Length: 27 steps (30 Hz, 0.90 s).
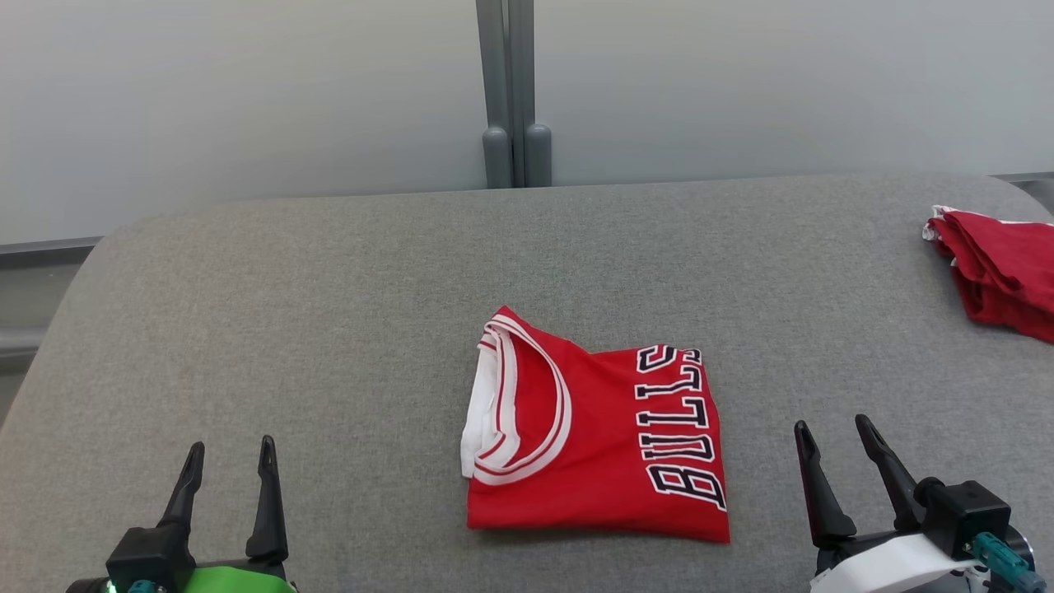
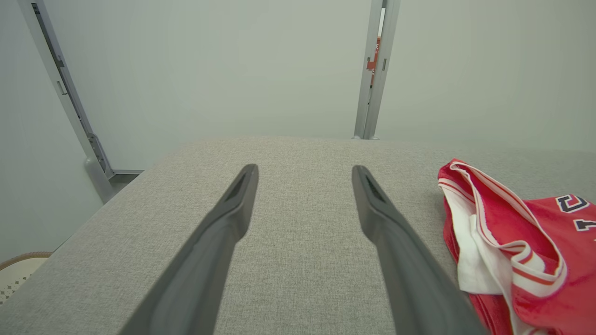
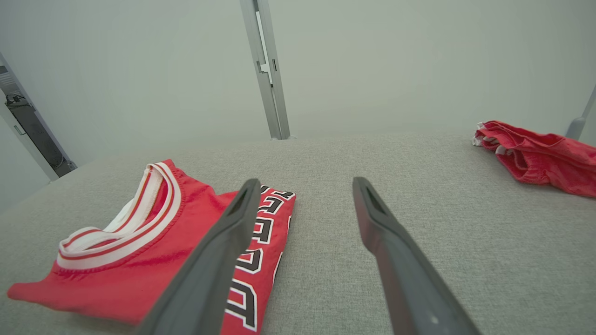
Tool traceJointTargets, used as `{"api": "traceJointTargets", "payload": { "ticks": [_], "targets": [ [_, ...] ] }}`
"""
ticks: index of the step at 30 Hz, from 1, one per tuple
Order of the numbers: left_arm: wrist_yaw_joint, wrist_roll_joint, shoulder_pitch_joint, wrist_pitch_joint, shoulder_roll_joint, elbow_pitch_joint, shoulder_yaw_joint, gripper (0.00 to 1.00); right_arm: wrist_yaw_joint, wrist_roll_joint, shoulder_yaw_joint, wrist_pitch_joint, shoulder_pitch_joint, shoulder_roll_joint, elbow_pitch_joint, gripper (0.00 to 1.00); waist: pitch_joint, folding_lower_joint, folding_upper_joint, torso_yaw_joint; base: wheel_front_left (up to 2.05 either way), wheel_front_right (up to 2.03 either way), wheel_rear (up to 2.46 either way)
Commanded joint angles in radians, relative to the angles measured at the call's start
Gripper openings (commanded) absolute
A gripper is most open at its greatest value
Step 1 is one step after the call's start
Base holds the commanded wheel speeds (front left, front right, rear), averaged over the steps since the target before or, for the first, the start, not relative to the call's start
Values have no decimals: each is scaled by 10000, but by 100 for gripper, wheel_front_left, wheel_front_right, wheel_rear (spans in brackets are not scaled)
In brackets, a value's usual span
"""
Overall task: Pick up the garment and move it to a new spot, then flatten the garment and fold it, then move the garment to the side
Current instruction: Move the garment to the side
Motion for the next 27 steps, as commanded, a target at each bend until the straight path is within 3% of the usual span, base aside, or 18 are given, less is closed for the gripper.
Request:
{"api": "traceJointTargets", "payload": {
  "ticks": [1,15,27],
  "targets": [
    [-26,10,91,-26,16,-30,50,100,-11,-47,3,-22,-32,-23,20,100,4,0,-1,5,0,0,0],
    [-30,45,40,-26,-8,-5,14,100,-11,-109,218,-22,-311,-42,215,100,67,0,-1,56,0,0,0],
    [-33,84,-227,-26,-32,59,-241,100,-11,-301,710,402,-2203,-289,1567,100,388,0,-1,424,0,0,0]
  ]
}}
